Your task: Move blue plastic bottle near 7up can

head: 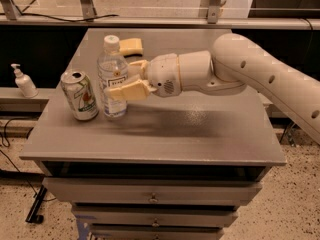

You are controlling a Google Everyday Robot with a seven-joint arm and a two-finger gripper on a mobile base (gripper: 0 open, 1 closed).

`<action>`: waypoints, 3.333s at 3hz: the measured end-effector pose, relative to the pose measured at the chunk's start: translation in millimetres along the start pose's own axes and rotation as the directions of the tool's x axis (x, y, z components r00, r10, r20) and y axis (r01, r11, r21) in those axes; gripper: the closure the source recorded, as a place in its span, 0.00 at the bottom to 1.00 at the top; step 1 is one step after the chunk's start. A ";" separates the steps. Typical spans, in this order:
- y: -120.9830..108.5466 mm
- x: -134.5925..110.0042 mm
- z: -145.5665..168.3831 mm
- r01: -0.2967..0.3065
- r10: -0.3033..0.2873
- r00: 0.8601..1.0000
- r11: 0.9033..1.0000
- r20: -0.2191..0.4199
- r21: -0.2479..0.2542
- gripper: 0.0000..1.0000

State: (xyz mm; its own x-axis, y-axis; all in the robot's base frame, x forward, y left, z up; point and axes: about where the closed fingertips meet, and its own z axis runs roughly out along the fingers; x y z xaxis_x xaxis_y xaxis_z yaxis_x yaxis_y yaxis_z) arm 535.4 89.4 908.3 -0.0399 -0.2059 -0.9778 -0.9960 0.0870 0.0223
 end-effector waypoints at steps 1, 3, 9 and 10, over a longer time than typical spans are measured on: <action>0.9 11.0 8.7 -0.010 0.010 0.999 1.000 -0.033 -0.022 1.00; 1.0 14.4 12.6 -0.020 0.018 0.999 0.999 -0.048 -0.035 0.59; -18.3 -20.1 -106.5 0.039 -0.028 0.997 0.986 -0.075 0.162 0.00; -19.1 -67.5 -183.5 0.127 -0.103 0.990 0.951 -0.098 0.282 0.00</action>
Offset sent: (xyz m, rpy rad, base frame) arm 0.0020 0.0103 -0.0280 -0.0717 0.0562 0.0429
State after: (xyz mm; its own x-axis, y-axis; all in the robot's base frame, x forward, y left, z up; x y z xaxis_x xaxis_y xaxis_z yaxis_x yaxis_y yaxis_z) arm 542.3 -77.2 1012.1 0.0557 -0.3080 -0.9498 -0.9296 0.3310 -0.1618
